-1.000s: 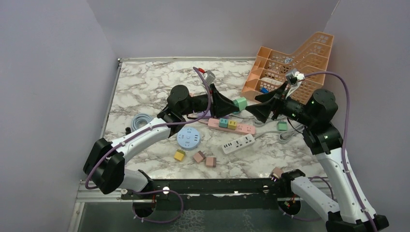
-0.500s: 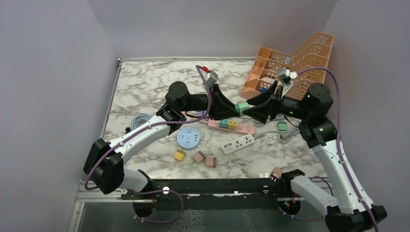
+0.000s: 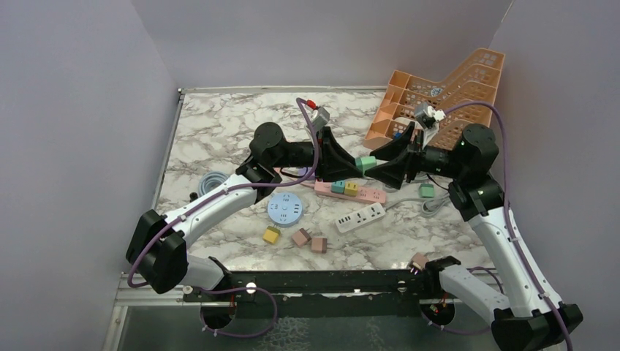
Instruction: Insert the plug
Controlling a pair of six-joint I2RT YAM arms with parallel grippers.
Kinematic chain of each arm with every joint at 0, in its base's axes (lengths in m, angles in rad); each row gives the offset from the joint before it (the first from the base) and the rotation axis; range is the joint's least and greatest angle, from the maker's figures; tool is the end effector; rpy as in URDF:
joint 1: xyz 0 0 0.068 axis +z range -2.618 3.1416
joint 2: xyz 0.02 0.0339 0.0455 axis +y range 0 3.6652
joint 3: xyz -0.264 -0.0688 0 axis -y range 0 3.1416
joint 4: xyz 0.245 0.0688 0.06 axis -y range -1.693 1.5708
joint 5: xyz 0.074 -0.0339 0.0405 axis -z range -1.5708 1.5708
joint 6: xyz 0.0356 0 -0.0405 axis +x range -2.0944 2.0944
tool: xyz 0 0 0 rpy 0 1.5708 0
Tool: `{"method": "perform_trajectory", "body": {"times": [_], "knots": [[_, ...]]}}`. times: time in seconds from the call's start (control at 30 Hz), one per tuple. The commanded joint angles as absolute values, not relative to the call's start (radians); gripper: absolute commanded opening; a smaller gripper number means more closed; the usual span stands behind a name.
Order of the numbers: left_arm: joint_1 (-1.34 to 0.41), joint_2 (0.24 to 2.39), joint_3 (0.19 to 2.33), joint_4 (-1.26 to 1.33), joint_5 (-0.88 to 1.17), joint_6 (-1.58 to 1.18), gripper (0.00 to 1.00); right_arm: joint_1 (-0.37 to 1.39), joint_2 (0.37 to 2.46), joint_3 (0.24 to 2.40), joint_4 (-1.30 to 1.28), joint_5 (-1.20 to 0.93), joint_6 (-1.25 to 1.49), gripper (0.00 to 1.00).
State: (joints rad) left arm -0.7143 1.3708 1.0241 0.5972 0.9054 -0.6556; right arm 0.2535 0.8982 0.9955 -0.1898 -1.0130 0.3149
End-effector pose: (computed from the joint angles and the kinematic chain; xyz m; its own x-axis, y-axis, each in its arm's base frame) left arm 0.2169 -0.2251 0.3692 -0.4491 -0.1087 -0.8868 0.8912 -0.1250 -0.4360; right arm 0.1725 0.0759 0.3949 -0.3794 0.0711 -0.9225 -0.8761 0.2929 0.3829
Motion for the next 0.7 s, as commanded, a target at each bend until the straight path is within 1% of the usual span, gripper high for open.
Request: {"method": "perform_trajectory", "body": {"times": [0.0,0.07,0.23,0.33,0.4,0.43,0.47,0.5,0.53,0.57,0.6,0.67], "knots": [[-0.713,1.358,1.066,0.627,0.95,-0.656,0.0,0.255,0.915,0.976,-0.135,-1.084,0.298,0.6],[-0.713,1.36,1.075,0.627,0.958,-0.659,0.0,0.255,0.929,0.978,-0.136,-1.108,0.295,0.54],[-0.713,1.358,1.073,0.627,0.96,-0.664,0.0,0.254,0.961,0.986,-0.089,-1.17,0.324,0.32],[-0.713,1.355,1.072,0.629,0.96,-0.664,0.0,0.255,0.98,0.99,-0.07,-1.216,0.33,0.21],[-0.713,1.357,1.07,0.628,0.958,-0.666,0.0,0.255,0.988,0.995,-0.065,-1.229,0.328,0.07],[-0.713,1.357,1.067,0.629,0.953,-0.668,0.0,0.253,0.993,0.999,-0.07,-1.23,0.318,0.02],[-0.711,1.358,1.061,0.628,0.942,-0.674,0.08,0.254,0.994,1.003,-0.08,-1.23,0.307,0.01],[-0.709,1.359,1.055,0.629,0.929,-0.68,0.26,0.255,0.997,1.007,-0.089,-1.228,0.291,0.01],[-0.704,1.358,1.046,0.627,0.912,-0.685,0.4,0.255,1.001,1.013,-0.118,-1.213,0.265,0.01],[-0.696,1.355,1.032,0.623,0.889,-0.689,0.51,0.255,1.003,1.023,-0.157,-1.183,0.227,0.01],[-0.685,1.349,1.016,0.615,0.86,-0.691,0.58,0.255,1.007,1.032,-0.213,-1.146,0.169,0.01],[-0.658,1.328,0.964,0.577,0.771,-0.678,0.68,0.254,1.021,1.054,-0.342,-1.043,0.029,0.01]]}}
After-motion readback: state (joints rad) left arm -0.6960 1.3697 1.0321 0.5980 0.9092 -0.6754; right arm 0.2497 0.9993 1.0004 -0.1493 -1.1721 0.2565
